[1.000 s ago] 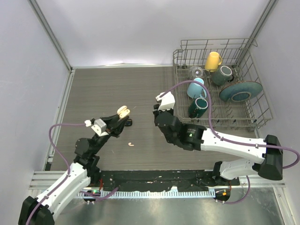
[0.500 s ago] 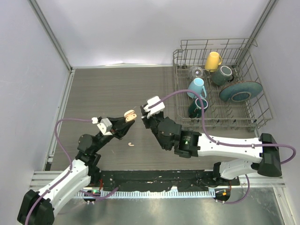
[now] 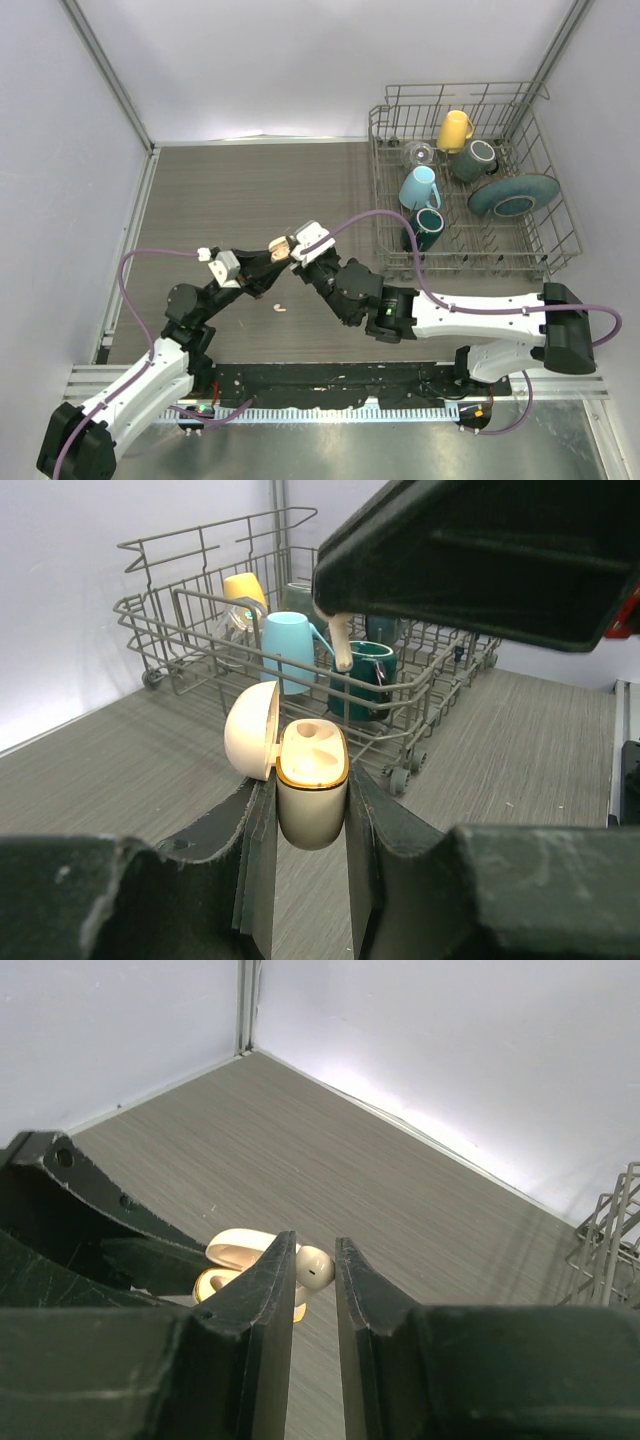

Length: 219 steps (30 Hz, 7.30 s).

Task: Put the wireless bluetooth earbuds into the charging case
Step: Place the earbud in the charging case, then pick up the earbud from the center of the board.

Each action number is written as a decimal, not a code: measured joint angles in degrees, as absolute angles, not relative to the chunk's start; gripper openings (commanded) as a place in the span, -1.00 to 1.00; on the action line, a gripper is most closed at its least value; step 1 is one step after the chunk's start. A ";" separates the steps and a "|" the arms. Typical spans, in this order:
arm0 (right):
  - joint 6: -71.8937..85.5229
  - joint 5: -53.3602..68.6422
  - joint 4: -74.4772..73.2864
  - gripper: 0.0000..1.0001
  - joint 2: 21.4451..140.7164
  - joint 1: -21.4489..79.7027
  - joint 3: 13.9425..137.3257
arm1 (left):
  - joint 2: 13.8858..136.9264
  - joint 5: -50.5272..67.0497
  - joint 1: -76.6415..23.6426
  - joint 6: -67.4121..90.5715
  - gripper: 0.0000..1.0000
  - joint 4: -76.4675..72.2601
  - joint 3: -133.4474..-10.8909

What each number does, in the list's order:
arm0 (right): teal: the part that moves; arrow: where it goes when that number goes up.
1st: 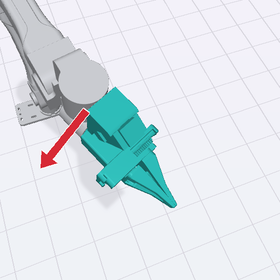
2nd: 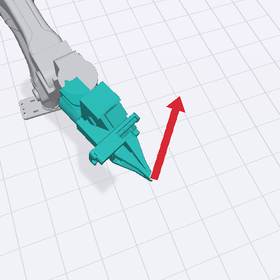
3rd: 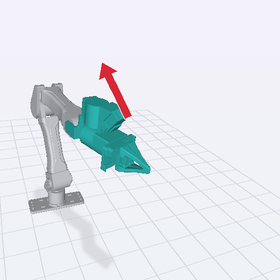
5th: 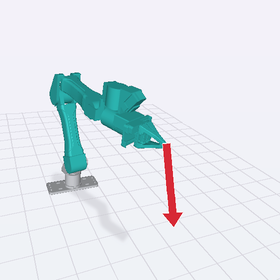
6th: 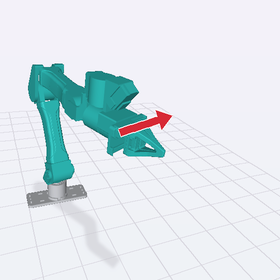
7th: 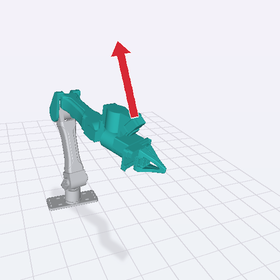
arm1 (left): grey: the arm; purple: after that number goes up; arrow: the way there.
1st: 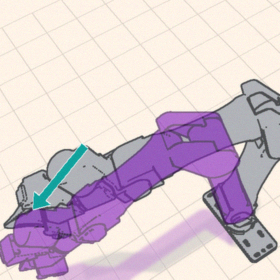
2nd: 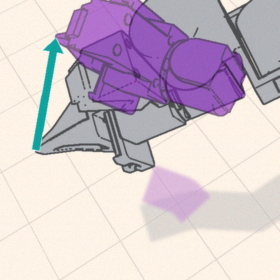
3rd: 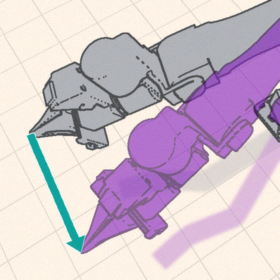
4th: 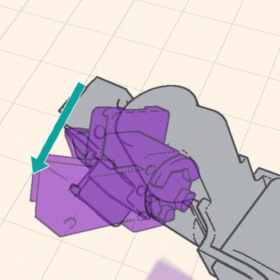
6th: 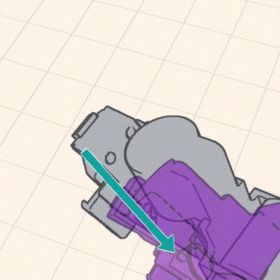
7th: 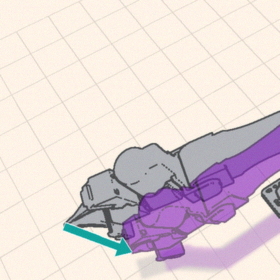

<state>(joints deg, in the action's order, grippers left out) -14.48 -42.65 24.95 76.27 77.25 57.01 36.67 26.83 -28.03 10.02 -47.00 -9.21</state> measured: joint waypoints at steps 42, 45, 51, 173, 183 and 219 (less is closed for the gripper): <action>-27.18 -43.18 32.97 -0.98 81.41 78.91 54.08 | 36.14 28.49 -28.03 10.13 -1.00 -47.90 -9.21; -27.29 -42.63 32.84 -0.99 81.41 79.05 53.87 | 36.10 27.81 -28.03 10.37 -1.00 -48.12 -9.21; -26.76 -40.77 32.08 -0.98 81.38 79.18 53.63 | 34.89 25.56 -28.25 12.05 -1.00 -48.66 -8.75; 31.77 -12.67 -23.75 0.46 92.05 57.23 63.20 | 1.26 4.97 -28.38 2.24 -1.00 -19.38 -10.59; 31.86 -11.62 -20.93 0.45 93.38 57.23 63.02 | 1.26 4.93 -28.38 1.21 -1.00 -17.17 -11.16; 29.56 -5.19 -13.82 0.26 108.49 60.40 71.88 | 1.26 -3.25 -28.38 -0.51 -1.00 -18.59 -8.47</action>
<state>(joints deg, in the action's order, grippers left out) 29.56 -5.19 -13.82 108.49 60.40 71.88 1.26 -3.25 -28.38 -0.51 -18.59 -8.47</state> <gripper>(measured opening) 0.650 0.310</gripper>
